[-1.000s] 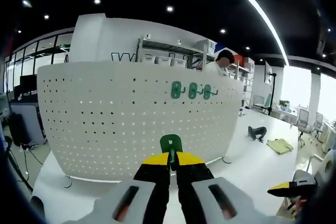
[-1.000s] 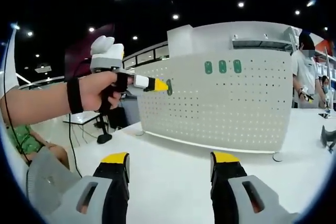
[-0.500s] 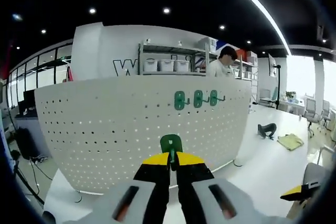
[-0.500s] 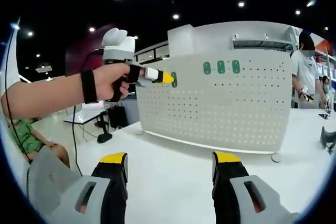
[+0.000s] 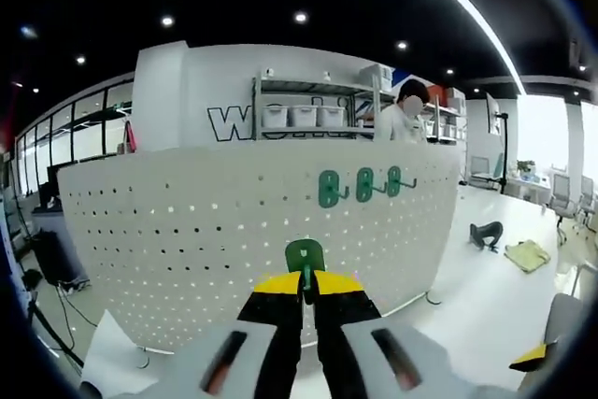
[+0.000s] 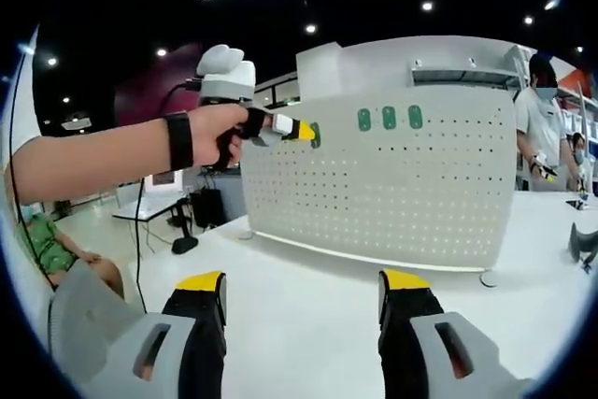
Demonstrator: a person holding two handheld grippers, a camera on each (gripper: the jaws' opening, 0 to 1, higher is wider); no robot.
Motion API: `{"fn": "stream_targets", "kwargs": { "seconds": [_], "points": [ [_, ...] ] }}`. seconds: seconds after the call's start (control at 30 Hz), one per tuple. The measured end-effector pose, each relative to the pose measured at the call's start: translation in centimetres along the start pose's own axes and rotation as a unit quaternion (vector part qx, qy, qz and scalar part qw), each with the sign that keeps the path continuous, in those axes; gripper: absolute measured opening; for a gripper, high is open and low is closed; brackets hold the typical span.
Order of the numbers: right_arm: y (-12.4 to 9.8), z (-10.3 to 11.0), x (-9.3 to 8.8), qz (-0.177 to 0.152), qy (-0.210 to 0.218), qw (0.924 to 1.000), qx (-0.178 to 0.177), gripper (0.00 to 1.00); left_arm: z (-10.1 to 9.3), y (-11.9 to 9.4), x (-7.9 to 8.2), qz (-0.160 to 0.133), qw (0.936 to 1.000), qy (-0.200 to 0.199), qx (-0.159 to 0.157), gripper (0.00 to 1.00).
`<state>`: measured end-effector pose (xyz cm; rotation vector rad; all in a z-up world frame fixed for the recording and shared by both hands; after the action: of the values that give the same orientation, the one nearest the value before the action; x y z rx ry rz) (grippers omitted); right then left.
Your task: Insert the hook assembly into the mounting plate slot until the hook locks in place.
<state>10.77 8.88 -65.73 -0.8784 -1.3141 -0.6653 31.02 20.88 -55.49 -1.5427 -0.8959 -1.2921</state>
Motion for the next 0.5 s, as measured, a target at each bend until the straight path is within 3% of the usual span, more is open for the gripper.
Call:
{"fn": "stream_targets", "kwargs": {
  "seconds": [0.5],
  "points": [
    [-0.2,-0.9,-0.4,0.003,0.01,0.9999,-0.01,0.67,0.3,2.4,1.4,-0.005,0.9997,0.01,0.021,0.03]
  ]
}}
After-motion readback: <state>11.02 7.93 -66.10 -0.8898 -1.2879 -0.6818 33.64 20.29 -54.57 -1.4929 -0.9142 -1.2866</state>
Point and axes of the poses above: the point that each gripper's makers call its tool centre point, and the gripper's own axes: y roughly forward along the fingers, z roughly to its left, x roughly out of its top, the point moved 2 cm from there along -y, roughly backward along the fingers, and after that the axes turned 2 degrees about -y, right-handed, at the moved point
